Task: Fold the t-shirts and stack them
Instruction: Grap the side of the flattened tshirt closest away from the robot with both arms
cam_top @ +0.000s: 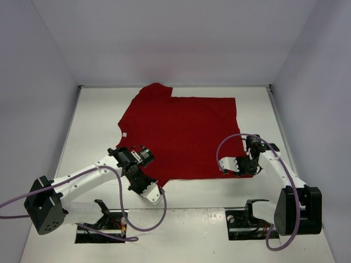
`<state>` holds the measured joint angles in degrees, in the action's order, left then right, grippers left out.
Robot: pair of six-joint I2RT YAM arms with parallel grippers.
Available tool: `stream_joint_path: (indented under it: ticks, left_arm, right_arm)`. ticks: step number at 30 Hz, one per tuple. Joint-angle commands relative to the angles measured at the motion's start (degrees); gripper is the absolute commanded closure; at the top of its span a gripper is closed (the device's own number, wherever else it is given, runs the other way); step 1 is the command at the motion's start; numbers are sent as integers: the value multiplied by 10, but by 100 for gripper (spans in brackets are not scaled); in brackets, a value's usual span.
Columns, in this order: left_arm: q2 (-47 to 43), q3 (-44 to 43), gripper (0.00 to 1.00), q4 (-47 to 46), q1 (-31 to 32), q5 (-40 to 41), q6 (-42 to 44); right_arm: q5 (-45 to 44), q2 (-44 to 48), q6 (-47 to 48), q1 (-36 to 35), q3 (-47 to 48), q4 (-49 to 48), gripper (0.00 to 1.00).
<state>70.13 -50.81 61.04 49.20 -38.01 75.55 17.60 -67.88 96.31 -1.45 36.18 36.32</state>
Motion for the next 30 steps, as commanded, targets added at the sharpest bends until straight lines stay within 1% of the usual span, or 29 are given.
stream_joint_path:
  ticks: [1,6,11,17,20,21,23,24,27,30]
  left_arm:
    - [-9,-6,100,0,-34,-41,-26]
    - [9,-23,100,0,-74,-51,-29]
    - [30,-38,100,1,-103,-63,-26]
    - [43,-45,100,0,-139,-67,-20]
    - [48,-46,100,1,-158,-79,-32]
    - [48,-46,100,1,-170,-84,-41]
    - [44,-44,100,1,-184,-93,-57]
    - [39,-43,100,1,-191,-96,-66]
    - [-2,-34,100,1,-211,-106,-93]
    - [-55,-19,100,1,-216,-110,-119]
  right_arm:
    - [-53,-28,69,5,30,73,78]
    - [-98,-82,116,4,45,105,76]
    - [-120,-126,135,4,36,104,76]
    - [-103,-164,127,4,45,94,75]
    - [-97,-162,122,4,25,63,86]
    - [-90,-161,119,5,23,57,93]
    - [-74,-160,108,8,31,51,99]
    - [-65,-157,102,10,37,52,100]
    - [-56,-137,90,12,54,58,100]
    - [-35,-108,98,39,77,81,100]
